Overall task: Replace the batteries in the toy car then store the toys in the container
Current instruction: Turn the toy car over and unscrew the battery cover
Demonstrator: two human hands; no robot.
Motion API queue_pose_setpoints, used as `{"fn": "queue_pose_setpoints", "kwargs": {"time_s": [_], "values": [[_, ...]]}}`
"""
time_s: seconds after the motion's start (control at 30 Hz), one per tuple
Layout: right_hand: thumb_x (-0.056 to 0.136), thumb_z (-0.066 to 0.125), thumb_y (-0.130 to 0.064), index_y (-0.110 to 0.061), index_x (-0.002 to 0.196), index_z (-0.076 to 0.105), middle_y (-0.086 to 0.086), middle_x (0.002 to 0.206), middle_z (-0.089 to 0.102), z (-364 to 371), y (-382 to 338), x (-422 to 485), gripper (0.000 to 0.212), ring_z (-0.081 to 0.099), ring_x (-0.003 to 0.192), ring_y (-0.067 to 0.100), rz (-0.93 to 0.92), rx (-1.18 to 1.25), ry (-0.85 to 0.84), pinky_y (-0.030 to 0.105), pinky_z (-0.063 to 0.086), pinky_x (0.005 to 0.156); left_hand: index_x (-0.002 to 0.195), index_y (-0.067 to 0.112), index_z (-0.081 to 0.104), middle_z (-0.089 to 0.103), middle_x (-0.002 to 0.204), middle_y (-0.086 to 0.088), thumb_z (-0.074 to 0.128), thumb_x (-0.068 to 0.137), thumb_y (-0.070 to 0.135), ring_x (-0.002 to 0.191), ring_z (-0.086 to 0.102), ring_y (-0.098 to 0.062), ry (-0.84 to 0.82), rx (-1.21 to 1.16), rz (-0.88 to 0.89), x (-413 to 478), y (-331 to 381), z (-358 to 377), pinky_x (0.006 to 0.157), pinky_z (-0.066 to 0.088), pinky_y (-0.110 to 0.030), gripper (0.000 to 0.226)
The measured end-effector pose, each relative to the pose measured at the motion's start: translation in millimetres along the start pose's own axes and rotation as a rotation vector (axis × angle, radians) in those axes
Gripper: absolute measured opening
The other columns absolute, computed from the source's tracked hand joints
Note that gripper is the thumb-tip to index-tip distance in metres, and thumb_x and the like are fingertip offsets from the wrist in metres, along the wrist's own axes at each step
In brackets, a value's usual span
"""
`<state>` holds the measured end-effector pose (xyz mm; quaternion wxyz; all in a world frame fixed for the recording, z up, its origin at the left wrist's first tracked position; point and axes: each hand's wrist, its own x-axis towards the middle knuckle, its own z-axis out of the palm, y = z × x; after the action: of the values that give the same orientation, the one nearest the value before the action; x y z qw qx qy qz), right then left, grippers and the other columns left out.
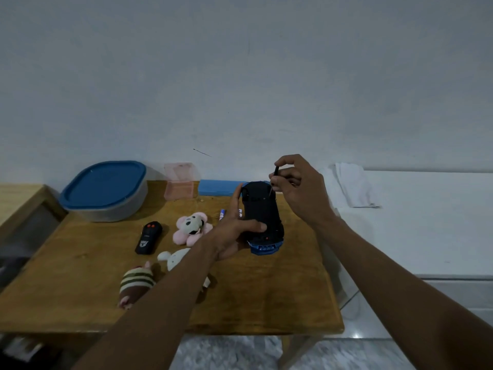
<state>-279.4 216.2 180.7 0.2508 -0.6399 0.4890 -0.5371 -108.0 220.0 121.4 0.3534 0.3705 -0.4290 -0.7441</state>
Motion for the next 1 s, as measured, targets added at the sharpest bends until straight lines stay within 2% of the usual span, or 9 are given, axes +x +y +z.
{"fn": "queue_pose_setpoints", "kwargs": {"time_s": [0.13,0.27,0.63,0.9,1.0], "values": [[0.086,0.065,-0.006,-0.016,0.102,0.058,0.007,0.081,0.073,-0.3,0.0,-0.3,0.021,0.072,0.075,0.018,-0.007,-0.012,-0.001,0.043,0.060,0.073,0.146,0.055,0.009,0.061,0.125,-0.014,0.061,0.074,-0.027,0.111,0.062,-0.038,0.034,0.071,0.005,0.6,0.9,-2.2,0.084,0.055,-0.052,0.121],[0.085,0.066,-0.006,-0.018,0.102,0.058,0.007,0.081,0.073,0.8,-2.5,1.3,0.021,0.072,0.075,0.018,-0.014,-0.020,0.017,0.045,0.060,0.073,0.145,0.057,0.003,0.058,0.127,-0.017,0.062,0.073,-0.027,0.108,0.063,-0.038,0.026,0.175,0.023,0.8,4.8,-2.5,0.083,0.056,-0.051,0.126],[0.087,0.064,-0.005,-0.016,0.102,0.058,0.009,0.082,0.073,4.1,-9.5,0.3,0.020,0.072,0.075,0.016,-0.018,-0.029,0.009,0.038,0.061,0.074,0.144,0.060,0.003,0.061,0.121,-0.020,0.062,0.074,-0.026,0.101,0.066,-0.037,-0.012,0.206,0.057,-0.2,10.8,0.2,0.079,0.057,-0.051,0.125],[0.087,0.064,-0.005,-0.018,0.102,0.058,0.009,0.082,0.073,5.5,-11.1,-1.2,0.020,0.072,0.076,0.016,-0.012,-0.029,0.022,0.039,0.061,0.074,0.144,0.060,0.004,0.062,0.118,-0.020,0.060,0.075,-0.026,0.098,0.067,-0.036,-0.024,0.199,0.066,-3.5,10.8,-1.3,0.082,0.055,-0.052,0.124],[0.087,0.064,-0.005,-0.018,0.101,0.058,0.008,0.082,0.073,6.2,-11.6,-1.7,0.020,0.072,0.076,0.016,-0.004,-0.024,0.018,0.040,0.060,0.075,0.144,0.060,0.004,0.064,0.114,-0.019,0.060,0.075,-0.026,0.093,0.068,-0.032,-0.026,0.195,0.062,-6.4,11.0,-0.8,0.078,0.056,-0.050,0.123]]}}
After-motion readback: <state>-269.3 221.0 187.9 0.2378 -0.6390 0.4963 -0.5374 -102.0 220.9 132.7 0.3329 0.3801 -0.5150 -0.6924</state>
